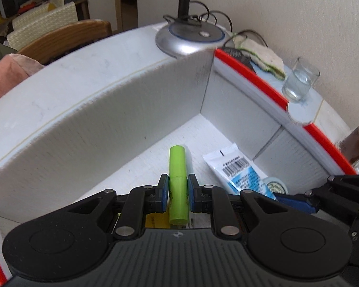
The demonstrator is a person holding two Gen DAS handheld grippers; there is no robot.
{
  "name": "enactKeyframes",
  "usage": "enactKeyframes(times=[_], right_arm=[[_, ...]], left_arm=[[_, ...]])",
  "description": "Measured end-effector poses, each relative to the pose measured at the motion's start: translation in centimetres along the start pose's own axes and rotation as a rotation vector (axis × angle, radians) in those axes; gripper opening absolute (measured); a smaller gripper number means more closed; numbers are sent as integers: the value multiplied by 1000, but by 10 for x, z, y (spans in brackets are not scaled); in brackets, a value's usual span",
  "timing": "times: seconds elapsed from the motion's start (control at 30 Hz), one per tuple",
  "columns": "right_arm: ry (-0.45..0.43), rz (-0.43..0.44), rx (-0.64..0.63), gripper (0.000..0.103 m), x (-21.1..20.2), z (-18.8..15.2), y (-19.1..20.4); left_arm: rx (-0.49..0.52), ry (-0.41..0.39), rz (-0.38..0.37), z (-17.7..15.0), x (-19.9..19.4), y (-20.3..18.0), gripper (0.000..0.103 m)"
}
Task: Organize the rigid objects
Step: 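Open both tools to release the highlighter and tube inside the box, then withdraw both tools from the shoebox back toward the mat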
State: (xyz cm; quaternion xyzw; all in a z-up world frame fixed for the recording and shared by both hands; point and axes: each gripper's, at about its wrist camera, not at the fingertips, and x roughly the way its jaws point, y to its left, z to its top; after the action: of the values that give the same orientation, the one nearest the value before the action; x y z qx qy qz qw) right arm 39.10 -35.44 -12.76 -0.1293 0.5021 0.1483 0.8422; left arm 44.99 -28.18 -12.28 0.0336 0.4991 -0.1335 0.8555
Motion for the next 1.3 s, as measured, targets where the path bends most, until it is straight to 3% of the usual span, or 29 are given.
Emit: enactKeyframes(times=[0.33, 0.67, 0.93, 1.3], right_arm=[[-15, 6, 16, 36, -1, -2, -1], [-49, 21, 35, 46, -15, -2, -3], [-99, 44, 45, 53, -35, -3, -5], [-175, 56, 46, 63, -68, -7, -2]], left_arm=[[-11, 37, -18, -2, 7, 0, 16], [-38, 13, -35, -6, -14, 4, 17], [-47, -49, -57, -15, -48, 5, 17], [-47, -140, -19, -38, -102, 12, 17]])
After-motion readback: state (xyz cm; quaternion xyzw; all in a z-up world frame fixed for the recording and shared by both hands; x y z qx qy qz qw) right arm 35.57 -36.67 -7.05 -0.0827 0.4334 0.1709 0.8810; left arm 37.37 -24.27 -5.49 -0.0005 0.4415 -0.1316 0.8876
